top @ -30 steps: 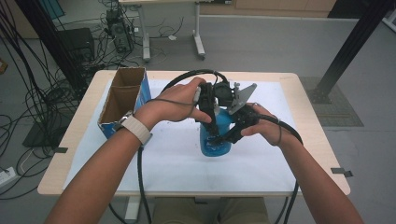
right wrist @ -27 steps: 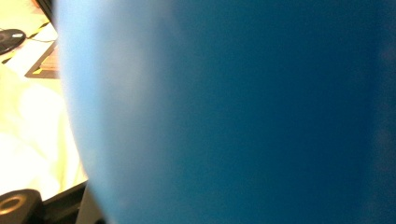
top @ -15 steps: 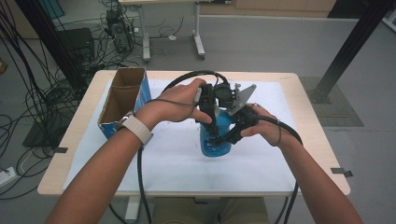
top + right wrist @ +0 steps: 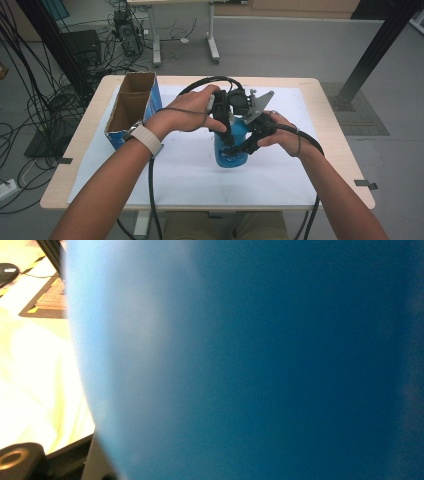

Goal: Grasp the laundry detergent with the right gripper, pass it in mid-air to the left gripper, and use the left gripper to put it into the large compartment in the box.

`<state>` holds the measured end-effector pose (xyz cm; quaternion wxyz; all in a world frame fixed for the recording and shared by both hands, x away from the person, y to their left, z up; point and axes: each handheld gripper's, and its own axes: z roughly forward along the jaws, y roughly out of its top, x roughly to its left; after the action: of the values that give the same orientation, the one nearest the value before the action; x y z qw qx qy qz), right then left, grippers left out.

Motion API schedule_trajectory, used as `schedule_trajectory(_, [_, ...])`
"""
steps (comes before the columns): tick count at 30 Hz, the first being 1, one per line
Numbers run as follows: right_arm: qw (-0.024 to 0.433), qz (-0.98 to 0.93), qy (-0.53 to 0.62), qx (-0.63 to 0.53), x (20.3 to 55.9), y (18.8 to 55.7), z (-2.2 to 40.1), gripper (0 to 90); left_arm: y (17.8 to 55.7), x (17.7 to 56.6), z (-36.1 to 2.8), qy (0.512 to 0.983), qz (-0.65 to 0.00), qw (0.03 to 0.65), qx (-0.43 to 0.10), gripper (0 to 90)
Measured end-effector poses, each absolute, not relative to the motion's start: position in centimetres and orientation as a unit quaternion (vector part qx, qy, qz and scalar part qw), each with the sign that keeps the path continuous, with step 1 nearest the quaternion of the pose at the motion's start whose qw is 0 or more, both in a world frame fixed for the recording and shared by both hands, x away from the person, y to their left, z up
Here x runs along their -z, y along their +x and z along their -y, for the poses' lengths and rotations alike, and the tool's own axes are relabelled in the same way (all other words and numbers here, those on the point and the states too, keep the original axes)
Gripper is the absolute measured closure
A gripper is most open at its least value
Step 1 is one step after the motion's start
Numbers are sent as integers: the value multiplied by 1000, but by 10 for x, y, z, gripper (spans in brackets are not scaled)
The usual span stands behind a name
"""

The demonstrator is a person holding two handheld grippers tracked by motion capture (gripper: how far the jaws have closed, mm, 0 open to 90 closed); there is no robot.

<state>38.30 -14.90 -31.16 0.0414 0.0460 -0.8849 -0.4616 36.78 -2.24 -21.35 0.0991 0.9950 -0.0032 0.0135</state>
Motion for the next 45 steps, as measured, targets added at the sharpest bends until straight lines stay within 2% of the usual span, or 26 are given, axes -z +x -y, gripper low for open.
schedule_trajectory(45, [40, 884, 46, 464, 311, 382, 148, 435, 367, 213, 21, 995, -1, 98, -11, 374])
